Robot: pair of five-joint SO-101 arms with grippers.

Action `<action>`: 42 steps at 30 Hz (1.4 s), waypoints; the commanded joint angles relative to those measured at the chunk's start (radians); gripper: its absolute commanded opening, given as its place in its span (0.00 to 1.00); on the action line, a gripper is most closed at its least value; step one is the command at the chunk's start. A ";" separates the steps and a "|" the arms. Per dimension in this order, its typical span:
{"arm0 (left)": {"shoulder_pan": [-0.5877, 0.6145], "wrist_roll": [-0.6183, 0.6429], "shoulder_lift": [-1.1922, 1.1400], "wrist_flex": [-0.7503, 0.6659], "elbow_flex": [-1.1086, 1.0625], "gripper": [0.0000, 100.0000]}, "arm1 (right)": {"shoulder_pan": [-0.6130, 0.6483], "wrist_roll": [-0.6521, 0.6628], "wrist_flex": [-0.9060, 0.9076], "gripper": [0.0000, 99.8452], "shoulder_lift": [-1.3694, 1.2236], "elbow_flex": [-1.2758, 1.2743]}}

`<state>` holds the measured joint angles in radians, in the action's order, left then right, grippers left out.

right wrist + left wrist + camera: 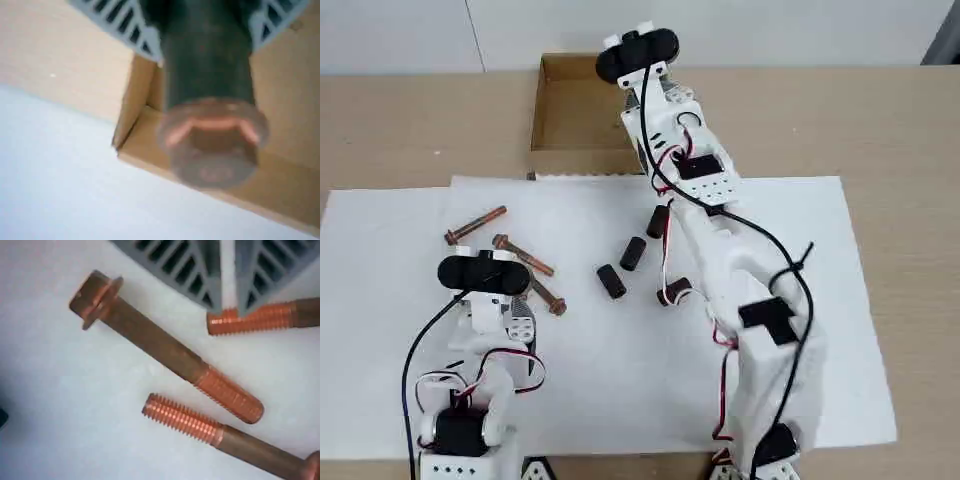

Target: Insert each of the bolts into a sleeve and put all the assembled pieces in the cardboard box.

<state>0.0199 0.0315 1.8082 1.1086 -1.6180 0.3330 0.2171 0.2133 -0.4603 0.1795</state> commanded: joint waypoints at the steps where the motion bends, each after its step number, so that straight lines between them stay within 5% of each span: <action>1: 0.005 -0.003 0.011 0.000 0.004 0.01 | -0.002 0.009 -0.036 0.01 -0.051 0.146; 6: 0.003 -0.003 0.011 0.000 0.004 0.01 | -0.005 0.012 0.010 0.01 -0.134 0.209; 12: 0.003 -0.003 0.012 0.000 0.004 0.01 | -0.004 0.023 0.163 0.17 -0.166 0.265; 24: 0.003 -0.003 0.012 0.000 0.004 0.01 | -0.004 0.025 0.182 0.01 -0.108 0.308; 42: 0.008 0.000 0.012 0.000 0.004 0.01 | 0.030 0.017 0.984 0.00 0.271 0.308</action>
<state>0.0199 0.0315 1.8082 1.1086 -1.6180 0.3452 0.2294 1.0986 -0.2915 0.4358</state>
